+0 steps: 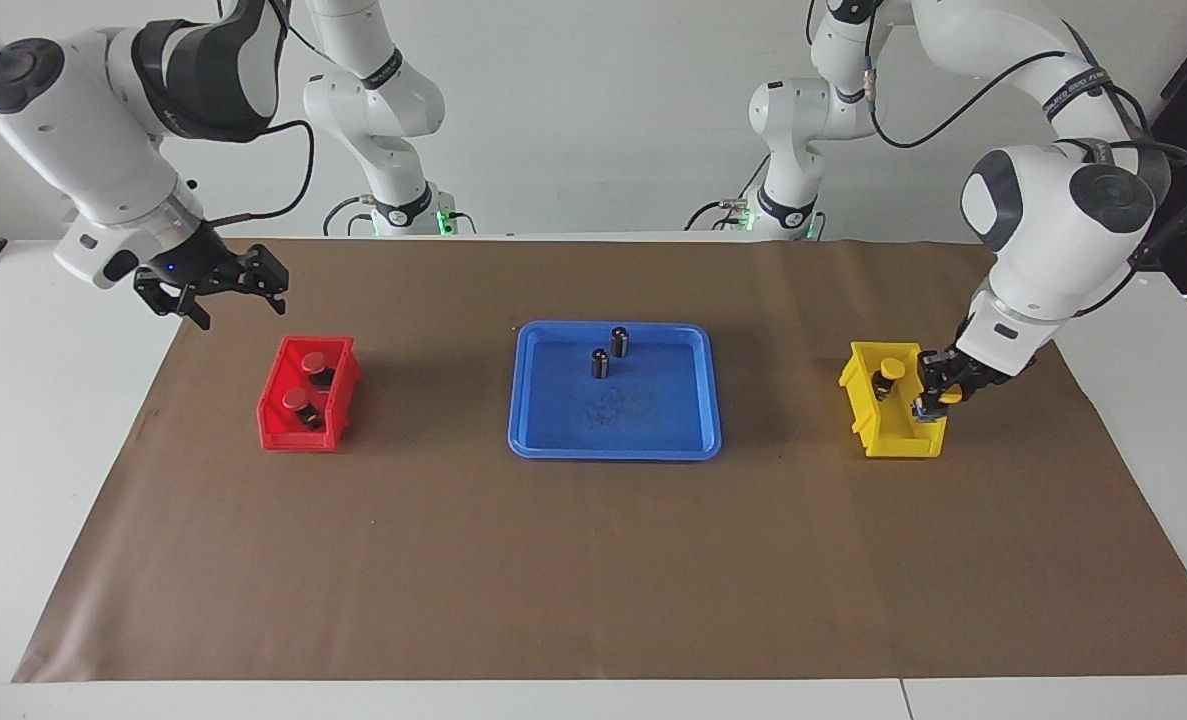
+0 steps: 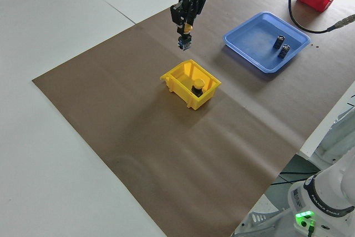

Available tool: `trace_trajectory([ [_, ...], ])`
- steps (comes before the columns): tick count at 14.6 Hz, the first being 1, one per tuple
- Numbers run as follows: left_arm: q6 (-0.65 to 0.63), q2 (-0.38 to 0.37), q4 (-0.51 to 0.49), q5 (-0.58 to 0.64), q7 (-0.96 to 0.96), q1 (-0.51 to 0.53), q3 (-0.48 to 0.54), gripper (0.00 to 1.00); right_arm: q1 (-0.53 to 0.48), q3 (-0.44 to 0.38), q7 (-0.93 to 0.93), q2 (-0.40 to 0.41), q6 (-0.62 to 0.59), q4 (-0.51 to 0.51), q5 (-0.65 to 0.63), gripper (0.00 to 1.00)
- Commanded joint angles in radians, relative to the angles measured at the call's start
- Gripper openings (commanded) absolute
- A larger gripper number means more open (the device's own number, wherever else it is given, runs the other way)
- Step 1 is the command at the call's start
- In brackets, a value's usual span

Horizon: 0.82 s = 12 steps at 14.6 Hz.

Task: Sort red and yellow buttons by color
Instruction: 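Drop the yellow button into the yellow bin while the right gripper withdraws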

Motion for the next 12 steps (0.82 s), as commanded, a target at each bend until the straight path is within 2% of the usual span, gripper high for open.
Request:
trace_trajectory([
  [1,0.158,-0.095,-0.200,0.018,0.045,0.030,-0.012,0.01,-0.008,0.003,0.052,-0.027,-0.066,0.017,-0.008,1.00],
  [6,0.270,-0.092,-0.308,0.018,0.036,0.024,-0.014,0.02,-0.010,0.000,0.094,-0.048,-0.085,0.000,-0.068,1.00],
  [7,0.280,-0.089,-0.312,0.018,0.037,0.023,-0.014,0.16,-0.008,0.001,0.115,-0.047,-0.080,0.005,-0.068,1.00],
  [8,0.301,-0.084,-0.312,0.018,0.045,0.029,-0.014,0.65,-0.011,0.001,0.117,-0.045,-0.075,0.007,-0.068,1.00],
  [10,0.310,-0.084,-0.314,0.018,0.047,0.032,-0.012,0.70,-0.004,0.006,0.125,-0.039,-0.075,0.020,-0.066,1.00],
  [12,0.295,-0.080,-0.296,0.018,0.044,0.030,-0.012,0.83,-0.005,0.029,0.125,-0.033,-0.074,0.037,-0.057,1.00],
])
